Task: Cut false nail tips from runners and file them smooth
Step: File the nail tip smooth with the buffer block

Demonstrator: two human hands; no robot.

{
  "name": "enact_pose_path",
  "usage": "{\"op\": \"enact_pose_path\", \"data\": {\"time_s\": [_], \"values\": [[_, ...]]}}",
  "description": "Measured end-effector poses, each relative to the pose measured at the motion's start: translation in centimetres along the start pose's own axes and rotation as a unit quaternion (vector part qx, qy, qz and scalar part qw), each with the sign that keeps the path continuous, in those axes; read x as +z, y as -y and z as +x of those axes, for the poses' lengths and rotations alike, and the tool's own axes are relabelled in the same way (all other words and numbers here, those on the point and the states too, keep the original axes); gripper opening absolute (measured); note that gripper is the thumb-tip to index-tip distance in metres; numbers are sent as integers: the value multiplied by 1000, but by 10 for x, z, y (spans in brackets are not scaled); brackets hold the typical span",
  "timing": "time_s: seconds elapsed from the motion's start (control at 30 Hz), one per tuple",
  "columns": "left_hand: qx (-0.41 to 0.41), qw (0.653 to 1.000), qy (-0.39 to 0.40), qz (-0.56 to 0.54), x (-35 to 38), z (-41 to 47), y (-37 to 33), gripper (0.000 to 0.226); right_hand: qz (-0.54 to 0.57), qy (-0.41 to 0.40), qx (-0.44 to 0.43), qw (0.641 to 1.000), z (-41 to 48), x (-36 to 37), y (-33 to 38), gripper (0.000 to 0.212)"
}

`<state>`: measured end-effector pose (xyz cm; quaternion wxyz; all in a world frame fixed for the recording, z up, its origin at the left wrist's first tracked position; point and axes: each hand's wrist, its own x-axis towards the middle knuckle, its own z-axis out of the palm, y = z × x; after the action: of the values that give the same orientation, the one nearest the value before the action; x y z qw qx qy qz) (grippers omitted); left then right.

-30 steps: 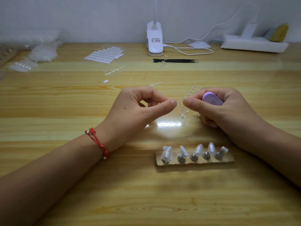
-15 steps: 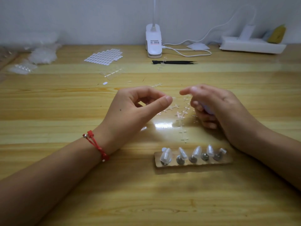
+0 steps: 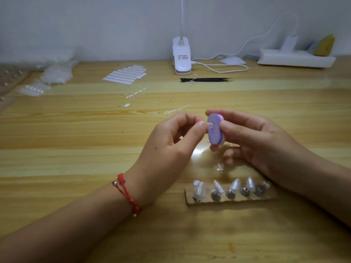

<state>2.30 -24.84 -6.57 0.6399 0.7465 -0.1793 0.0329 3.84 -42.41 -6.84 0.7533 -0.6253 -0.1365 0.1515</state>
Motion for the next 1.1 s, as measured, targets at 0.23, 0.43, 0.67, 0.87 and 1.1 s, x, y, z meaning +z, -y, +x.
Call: {"op": "enact_pose_path", "data": {"time_s": [0.23, 0.43, 0.67, 0.87, 1.1], "values": [[-4, 1000, -8, -7, 0, 1, 3, 15, -23, 17, -15, 999, 0, -1, -3, 32], [-4, 1000, 0, 9, -1, 2, 4, 18, -43, 22, -10, 999, -2, -1, -3, 36], [-28, 1000, -5, 8, -1, 2, 3, 14, -32, -8, -3, 999, -1, -1, -2, 33], [-48, 999, 4, 20, -1, 2, 4, 13, 3, -32, 0, 999, 0, -1, -1, 34], [-49, 999, 3, 22, -1, 2, 4, 14, -4, -40, 0, 999, -1, 0, -1, 36]]}}
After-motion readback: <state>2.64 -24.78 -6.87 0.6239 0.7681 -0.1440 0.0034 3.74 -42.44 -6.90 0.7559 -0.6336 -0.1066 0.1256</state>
